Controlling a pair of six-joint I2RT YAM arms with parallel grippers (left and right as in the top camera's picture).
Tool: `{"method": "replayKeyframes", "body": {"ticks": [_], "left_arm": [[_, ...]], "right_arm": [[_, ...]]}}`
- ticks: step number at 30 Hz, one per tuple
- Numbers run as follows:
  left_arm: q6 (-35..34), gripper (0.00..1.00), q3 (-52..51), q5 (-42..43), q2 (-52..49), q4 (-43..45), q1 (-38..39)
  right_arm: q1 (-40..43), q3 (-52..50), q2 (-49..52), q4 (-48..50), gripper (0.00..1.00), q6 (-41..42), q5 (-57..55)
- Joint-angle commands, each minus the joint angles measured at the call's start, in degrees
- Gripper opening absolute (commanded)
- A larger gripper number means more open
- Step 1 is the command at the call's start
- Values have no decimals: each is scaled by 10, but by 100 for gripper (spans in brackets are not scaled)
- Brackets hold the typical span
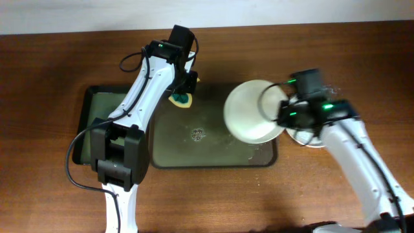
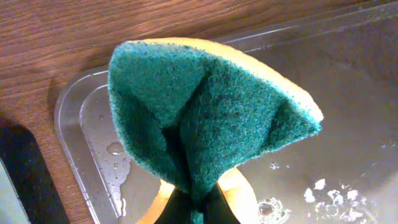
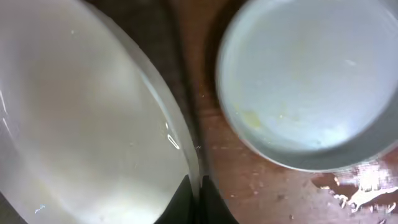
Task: Clean dirty plates on tray and stack at the side
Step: 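Lift the plate with the right gripper and stack it on the plates at right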
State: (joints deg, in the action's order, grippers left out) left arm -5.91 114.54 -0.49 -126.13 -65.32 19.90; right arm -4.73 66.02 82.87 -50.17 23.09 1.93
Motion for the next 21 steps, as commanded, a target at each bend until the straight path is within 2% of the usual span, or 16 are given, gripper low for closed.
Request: {"method": "replayKeyframes", "body": {"ticks": [1, 7, 12, 13, 16, 17, 21], "left_arm": [[-9, 0, 7, -4, 5, -1, -3], [-9, 0, 7, -4, 5, -1, -3], [-9, 0, 7, -4, 5, -1, -3], [-9, 0, 7, -4, 5, -3, -6], [-9, 0, 16, -4, 5, -29, -24], [-9, 0, 23, -4, 5, -49, -35], [-9, 0, 52, -4, 5, -128, -94]], "right_arm": [[128, -2, 4, -14, 4, -21, 110], [283, -17, 55, -18, 4, -43, 80], [322, -31, 116, 17, 4, -43, 54], [321, -31, 127, 25, 9, -43, 54], [315, -31, 141, 35, 39, -55, 62], [310, -31, 140, 40, 45, -75, 74], [295, 4, 123, 14, 55, -83, 82]]}}
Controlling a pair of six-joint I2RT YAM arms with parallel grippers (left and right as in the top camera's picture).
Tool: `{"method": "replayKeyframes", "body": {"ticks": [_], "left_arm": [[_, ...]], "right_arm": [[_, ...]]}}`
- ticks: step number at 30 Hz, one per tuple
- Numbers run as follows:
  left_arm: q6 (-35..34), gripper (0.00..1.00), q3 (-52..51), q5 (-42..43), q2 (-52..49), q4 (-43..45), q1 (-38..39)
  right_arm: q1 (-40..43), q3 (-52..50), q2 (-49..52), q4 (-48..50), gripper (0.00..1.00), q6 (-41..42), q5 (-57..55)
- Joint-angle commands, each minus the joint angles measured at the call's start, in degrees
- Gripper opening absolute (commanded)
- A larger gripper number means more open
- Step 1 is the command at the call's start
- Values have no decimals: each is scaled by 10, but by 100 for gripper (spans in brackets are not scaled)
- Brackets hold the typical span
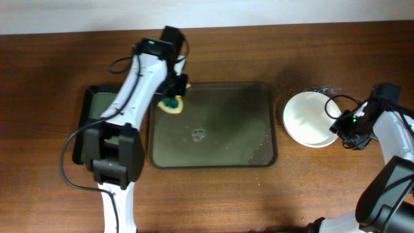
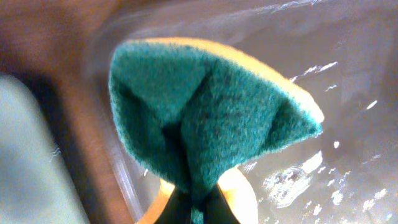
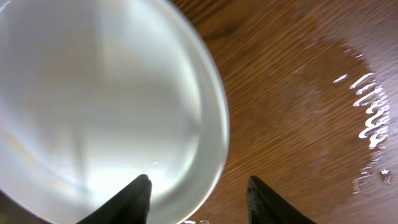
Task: Clean dirty plates on tray and stack at the side
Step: 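Lift the plate with the right gripper and stack it on the plates at right, then place the sponge into the small dark tray at left and release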
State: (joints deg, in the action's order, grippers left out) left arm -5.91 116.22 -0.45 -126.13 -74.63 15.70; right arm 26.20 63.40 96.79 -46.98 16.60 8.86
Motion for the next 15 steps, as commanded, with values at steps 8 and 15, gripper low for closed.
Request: {"method": "replayKeyframes", "body": {"ticks": [8, 15], "left_arm": [[61, 0, 32, -5, 5, -108, -188], [66, 0, -91, -15, 5, -38, -261]], "right_arm": [[-86, 158, -57, -119, 85, -44, 10], [-160, 161, -54, -120, 86, -44, 10]]}}
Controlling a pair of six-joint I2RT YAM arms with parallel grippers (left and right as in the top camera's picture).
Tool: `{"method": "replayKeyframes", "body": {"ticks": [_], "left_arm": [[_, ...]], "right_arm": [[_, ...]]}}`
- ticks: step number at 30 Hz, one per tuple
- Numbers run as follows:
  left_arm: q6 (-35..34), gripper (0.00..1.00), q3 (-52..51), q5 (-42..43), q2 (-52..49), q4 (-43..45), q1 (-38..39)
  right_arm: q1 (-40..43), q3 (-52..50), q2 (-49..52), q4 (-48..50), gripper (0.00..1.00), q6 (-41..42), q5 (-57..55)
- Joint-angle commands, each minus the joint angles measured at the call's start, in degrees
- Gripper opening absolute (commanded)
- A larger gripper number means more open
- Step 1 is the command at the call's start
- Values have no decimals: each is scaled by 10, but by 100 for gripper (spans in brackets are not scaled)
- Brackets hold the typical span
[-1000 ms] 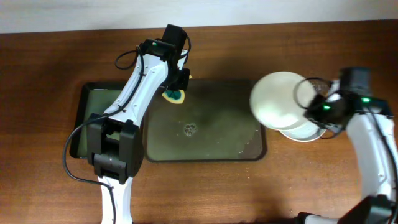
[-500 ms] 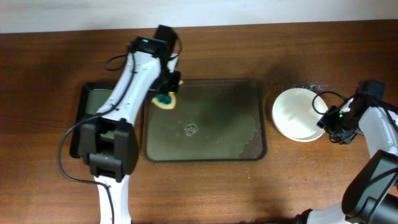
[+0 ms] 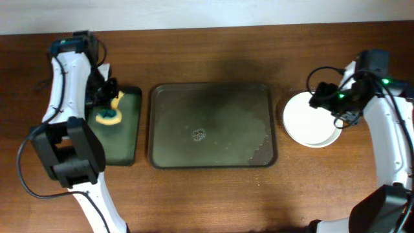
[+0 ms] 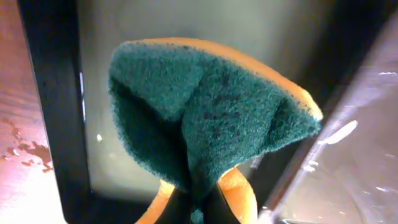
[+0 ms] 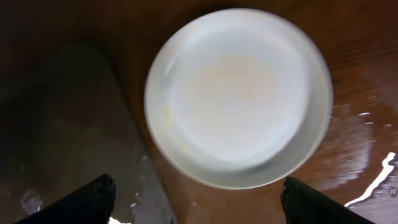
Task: Clean dirty plates on tray and stack at the side
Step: 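Place the sponge into the small dark tray at left and release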
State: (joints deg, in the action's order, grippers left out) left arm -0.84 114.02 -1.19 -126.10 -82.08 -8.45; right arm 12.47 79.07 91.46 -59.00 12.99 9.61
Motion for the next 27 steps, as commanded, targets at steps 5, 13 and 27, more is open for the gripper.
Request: {"method": "replayKeyframes", "body": {"ticks": [5, 13, 27], "left_arm": [[16, 3, -153, -5, 4, 110, -22], [-3, 100, -89, -5, 5, 59, -22], [-13, 100, 111, 38, 179, 28, 64]], "right_arm": [[-38, 5, 0, -2, 86, -8, 3], [-39, 14, -9, -16, 87, -8, 3], [-50, 132, -192, -98, 88, -46, 3]]}}
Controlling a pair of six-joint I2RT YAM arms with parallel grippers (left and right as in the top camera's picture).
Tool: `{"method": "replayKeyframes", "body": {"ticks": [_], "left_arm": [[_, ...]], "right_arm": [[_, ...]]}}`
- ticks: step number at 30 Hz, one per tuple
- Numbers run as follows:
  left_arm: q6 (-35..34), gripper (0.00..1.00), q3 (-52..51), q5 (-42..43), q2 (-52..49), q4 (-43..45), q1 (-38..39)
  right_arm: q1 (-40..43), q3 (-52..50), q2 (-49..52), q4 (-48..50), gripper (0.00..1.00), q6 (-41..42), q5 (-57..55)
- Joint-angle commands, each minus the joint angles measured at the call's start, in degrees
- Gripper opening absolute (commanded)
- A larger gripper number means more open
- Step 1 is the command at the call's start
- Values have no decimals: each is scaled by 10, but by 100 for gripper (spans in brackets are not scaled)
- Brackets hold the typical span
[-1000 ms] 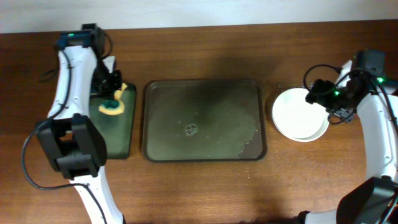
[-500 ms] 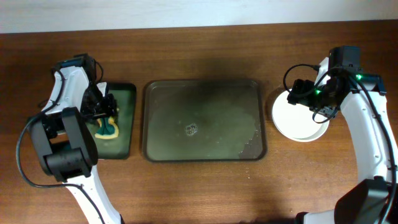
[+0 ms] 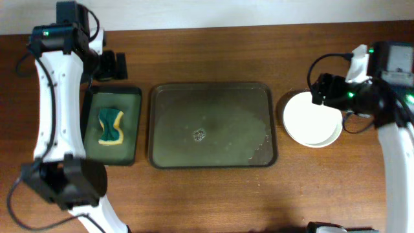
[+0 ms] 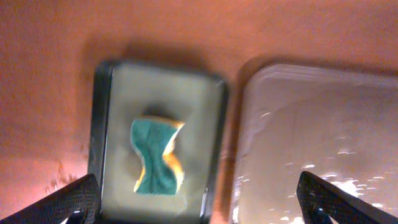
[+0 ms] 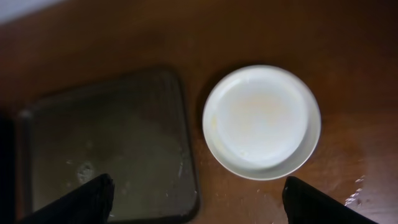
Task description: Clean dirty plates on tray and stack at the side
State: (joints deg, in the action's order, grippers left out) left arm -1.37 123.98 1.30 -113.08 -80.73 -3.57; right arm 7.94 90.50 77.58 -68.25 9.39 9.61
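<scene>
The white plates (image 3: 312, 119) sit stacked on the table to the right of the large dark tray (image 3: 162, 155), also seen as plates (image 5: 261, 121) in the right wrist view. The tray holds only water and a speck of suds (image 3: 199, 134). My right gripper (image 3: 321, 88) hangs open high above the plates, right gripper (image 5: 199, 205) empty. The green and yellow sponge (image 3: 110, 126) lies in the small black tray (image 3: 132, 97). My left gripper (image 3: 113, 66) is open and empty, high above the sponge (image 4: 155, 163); left gripper (image 4: 196, 190) has its fingers spread wide.
Bare brown wood surrounds both trays. Water drops lie on the wood near the plates (image 5: 364, 193). The small tray (image 4: 214, 106) sits close beside the large tray (image 4: 323, 112), with a narrow strip of wood between them.
My left gripper has opened and let go of the sponge, which now lies in the small black tray; the gripper stands higher. My right gripper, open as before, has risen further above the plates.
First my left gripper held the sponge over the large tray's far left corner while my right held a white plate beside another on the table. Then the plate lay on that one and my right gripper was open. The sponge was then over the small tray, and now lies in it.
</scene>
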Motion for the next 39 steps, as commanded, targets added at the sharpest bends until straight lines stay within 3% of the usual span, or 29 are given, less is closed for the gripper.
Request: {"method": "replayKeyframes", "body": {"ticks": [1, 2, 4, 13, 29, 31, 34, 39], "left_arm": [[-8, 100, 12, 13, 55, 23, 22], [-8, 100, 12, 13, 57, 23, 26], [-8, 99, 12, 13, 58, 21, 32], [-8, 99, 11, 13, 56, 20, 31], [-8, 100, 11, 13, 56, 20, 31], [-8, 99, 11, 13, 56, 20, 31], [-8, 99, 11, 13, 56, 20, 31], [-8, 100, 11, 13, 56, 20, 31]], "right_arm": [[-5, 18, -77, -6, 88, -10, 3], [-5, 18, -95, -6, 88, -10, 3], [-5, 18, -137, -5, 98, -10, 3], [-5, 18, -262, -10, 98, -10, 3], [-6, 12, -267, -36, 98, -47, -17], [-6, -14, -270, -6, 98, -47, -22], [-5, -133, -308, 121, 98, -63, -24], [-5, -442, -478, 415, 99, -66, -10]]}}
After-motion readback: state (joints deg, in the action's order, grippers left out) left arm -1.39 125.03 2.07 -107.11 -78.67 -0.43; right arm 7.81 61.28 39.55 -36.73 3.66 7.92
